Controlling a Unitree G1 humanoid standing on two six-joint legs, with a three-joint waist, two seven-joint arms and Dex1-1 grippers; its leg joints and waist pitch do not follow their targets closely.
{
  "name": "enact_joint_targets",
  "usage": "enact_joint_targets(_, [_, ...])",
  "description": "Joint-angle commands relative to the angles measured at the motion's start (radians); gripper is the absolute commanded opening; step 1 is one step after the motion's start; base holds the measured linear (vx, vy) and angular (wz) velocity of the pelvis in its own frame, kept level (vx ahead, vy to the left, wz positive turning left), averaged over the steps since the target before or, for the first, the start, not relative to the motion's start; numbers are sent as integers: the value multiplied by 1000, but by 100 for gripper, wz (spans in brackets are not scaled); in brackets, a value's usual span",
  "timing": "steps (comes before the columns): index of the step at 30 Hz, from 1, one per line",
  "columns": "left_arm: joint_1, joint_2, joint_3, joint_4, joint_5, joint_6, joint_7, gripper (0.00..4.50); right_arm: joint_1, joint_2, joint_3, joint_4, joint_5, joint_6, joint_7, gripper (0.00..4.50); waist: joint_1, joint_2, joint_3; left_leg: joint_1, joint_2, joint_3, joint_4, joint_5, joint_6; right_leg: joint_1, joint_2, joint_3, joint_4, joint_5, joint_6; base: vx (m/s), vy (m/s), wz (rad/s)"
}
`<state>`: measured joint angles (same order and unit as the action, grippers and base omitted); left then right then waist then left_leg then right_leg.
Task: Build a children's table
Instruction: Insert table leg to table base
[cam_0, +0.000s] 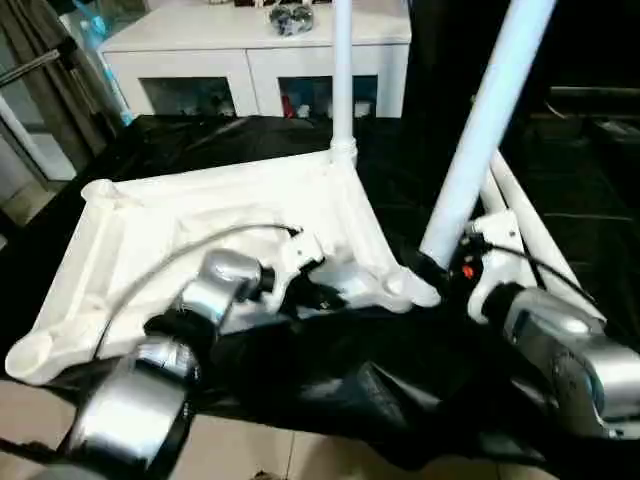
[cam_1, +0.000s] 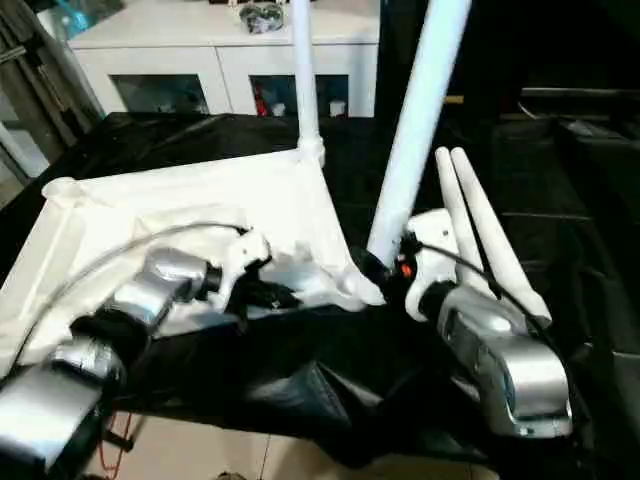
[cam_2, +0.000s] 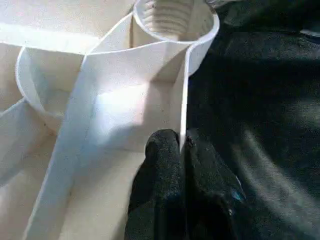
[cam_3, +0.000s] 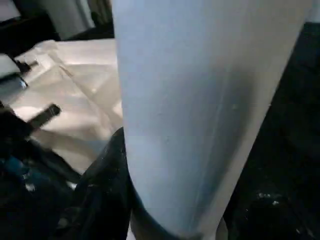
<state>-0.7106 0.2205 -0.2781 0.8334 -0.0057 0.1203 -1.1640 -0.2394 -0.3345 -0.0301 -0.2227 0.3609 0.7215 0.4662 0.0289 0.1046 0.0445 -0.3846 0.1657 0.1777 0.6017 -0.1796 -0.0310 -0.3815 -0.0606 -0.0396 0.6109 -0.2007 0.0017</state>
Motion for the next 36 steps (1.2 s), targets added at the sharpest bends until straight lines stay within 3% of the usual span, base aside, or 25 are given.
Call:
enact_joint_targets(1, [79,-3,2,-99,-32,60,31,0,-30,-8,25,32,2,-5,30,190,3,-62,-58,13,58,-18,-65,-140,87,41,-84,40,-80,-172,-255,0,0,0])
enact_joint_targets(2, [96,-1,-1,-130,-32,69,35,0,-36,-11,32,43,-2,-10,37,190,4,-47,-55,13,60,-23,-67,-155,75,40,-90,40,-80,-227,-247,0,0,0])
enact_joint_targets(3, [115,-1,1,-168,-32,86,41,0,-47,-17,44,63,-9,-11,48,190,6,-47,-58,19,60,-21,-65,-169,63,36,-87,40,-82,-262,-234,0,0,0])
enact_joint_targets(4, [146,-4,6,-231,-30,116,60,0,-64,-33,75,111,-35,-30,77,190,5,-52,-56,17,60,-21,-67,-169,61,35,-86,41,-86,-270,-226,0,0,0])
enact_joint_targets(5, [146,-4,6,-231,-30,116,60,0,-64,-33,75,111,-35,-30,77,190,6,-49,-57,19,63,-23,-68,-172,54,36,-88,40,-79,-264,-231,0,0,0])
enact_joint_targets(6, [164,-3,5,-266,-22,132,80,0,-75,-45,96,144,-48,-37,96,190,5,-62,-55,16,60,-20,-69,-173,55,33,-83,41,-86,-269,-218,0,0,0])
enact_joint_targets(8, [177,2,3,-296,-21,150,86,0,-85,-48,108,173,-54,-46,106,190,7,-57,-55,16,60,-21,-68,-169,54,33,-85,41,-82,-260,-216,0,0,0])
enact_joint_targets(14, [217,20,2,-407,-22,243,103,0,-115,-39,133,256,-75,-70,124,190,3,-66,-56,14,59,-20,-71,-163,52,35,-84,42,-79,-206,-227,0,0,0])
enact_joint_targets(17, [226,30,-9,-444,-14,268,101,0,-125,-36,135,286,-76,-87,134,190,3,-66,-56,16,60,-21,-71,-179,47,34,-85,42,-81,-221,-228,0,0,0])
enact_joint_targets(18, [229,38,-18,-459,-6,278,99,0,-129,-32,133,303,-76,-98,138,190,3,-67,-54,16,60,-20,-72,-188,44,33,-84,42,-83,-237,-224,0,0,0])
enact_joint_targets(19, [230,43,-23,-466,-2,284,98,0,-132,-28,129,316,-77,-105,139,190,2,-60,-54,18,60,-21,-72,-199,38,31,-84,42,-84,-245,-226,0,0,0])
enact_joint_targets(20, [230,47,-28,-468,2,288,94,0,-133,-25,126,323,-74,-107,141,190,0,-64,-54,17,59,-21,-74,-208,33,33,-82,42,-85,-251,-223,0,0,0])
enact_joint_targets(21, [228,51,-34,-468,6,289,89,0,-132,-23,122,329,-73,-109,142,190,1,-60,-54,18,60,-22,-74,-209,30,32,-83,42,-84,-250,-223,0,0,0])
enact_joint_targets(23, [226,56,-42,-471,11,296,86,0,-128,-18,112,342,-62,-113,148,190,0,-64,-54,20,60,-22,-76,-217,25,31,-81,42,-85,-244,-223,0,0,0])
enact_joint_targets(31, [201,59,-49,-462,18,319,96,0,-81,-1,51,391,-19,-155,165,190,2,-57,-55,20,60,-22,-76,-231,21,33,-81,42,-85,-203,-241,0,0,0])
enact_joint_targets(33, [186,56,-48,-451,15,321,108,0,-50,13,21,417,-5,-194,169,190,3,-53,-55,21,60,-22,-75,-243,19,32,-82,43,-86,-218,-240,0,0,0])
enact_joint_targets(36, [176,53,-49,-439,14,319,113,0,-20,24,8,434,2,-230,171,190,3,-55,-54,20,61,-24,-78,-254,15,32,-81,42,-87,-228,-237,0,0,0])
